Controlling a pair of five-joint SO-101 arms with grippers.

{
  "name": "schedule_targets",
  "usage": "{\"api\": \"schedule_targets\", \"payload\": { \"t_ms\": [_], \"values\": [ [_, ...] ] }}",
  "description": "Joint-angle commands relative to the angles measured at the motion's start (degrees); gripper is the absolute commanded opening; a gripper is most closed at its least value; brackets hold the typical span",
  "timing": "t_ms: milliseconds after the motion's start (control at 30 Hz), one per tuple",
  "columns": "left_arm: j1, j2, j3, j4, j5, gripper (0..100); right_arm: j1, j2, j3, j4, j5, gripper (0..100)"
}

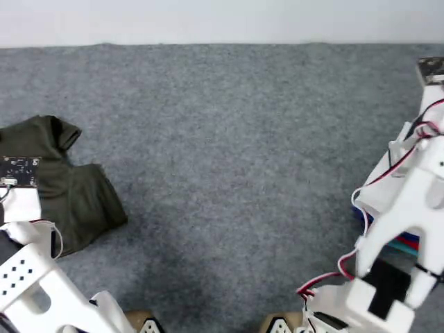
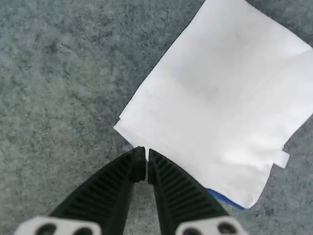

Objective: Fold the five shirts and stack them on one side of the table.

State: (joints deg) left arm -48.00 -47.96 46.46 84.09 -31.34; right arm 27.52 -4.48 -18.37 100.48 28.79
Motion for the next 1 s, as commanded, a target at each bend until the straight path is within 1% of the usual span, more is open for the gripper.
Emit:
{"api": "schedule_targets", "payload": {
  "t_ms": [0, 100, 200, 333, 433, 533, 633, 767, 867, 967],
  "values": [
    [0.4, -2.6, -2.3, 1.3, 0.1, 2, -0.5, -6.0, 2.8, 2.3, -0.8, 0.9],
    [0.5, -7.1, -1.9, 1.3, 2.1, 2, -2.7, -10.5, 9.1, 2.3, -1.2, 0.9],
    [0.5, -12.5, -1.7, 1.3, 5.9, 2, -5.3, -14.7, 15.3, 2.2, -5.8, 0.9],
    [0.7, -17.4, 0.3, 1.0, 6.3, 2, -7.8, -19.2, 21.5, 2.2, -11.6, 0.9],
    [4.8, -18.7, 1.3, 1.3, 6.3, 2, -7.7, -22.8, 25.1, 2.2, -15.4, 0.9],
    [10.4, -18.8, 0.6, 1.1, 6.5, 2, -8.0, -26.6, 29.8, 2.2, -17.3, 0.9],
    [13.5, -18.7, 0.2, 0.7, 6.4, 2, -9.6, -30.1, 34.5, 2.2, -17.4, 0.9],
    [13.9, -17.5, 1.4, -0.9, 6.2, 2, -10.2, -35.9, 41.1, 2.2, -17.4, 0.9],
    [13.9, -12.7, 1.5, -1.2, 6.2, 2, -10.2, -40.2, 46.2, 1.6, -17.4, 0.9],
    [14.0, -5.8, 1.0, -1.3, 6.2, 7, -10.0, -44.4, 50.4, 0.7, -17.4, 0.9]
  ]
}}
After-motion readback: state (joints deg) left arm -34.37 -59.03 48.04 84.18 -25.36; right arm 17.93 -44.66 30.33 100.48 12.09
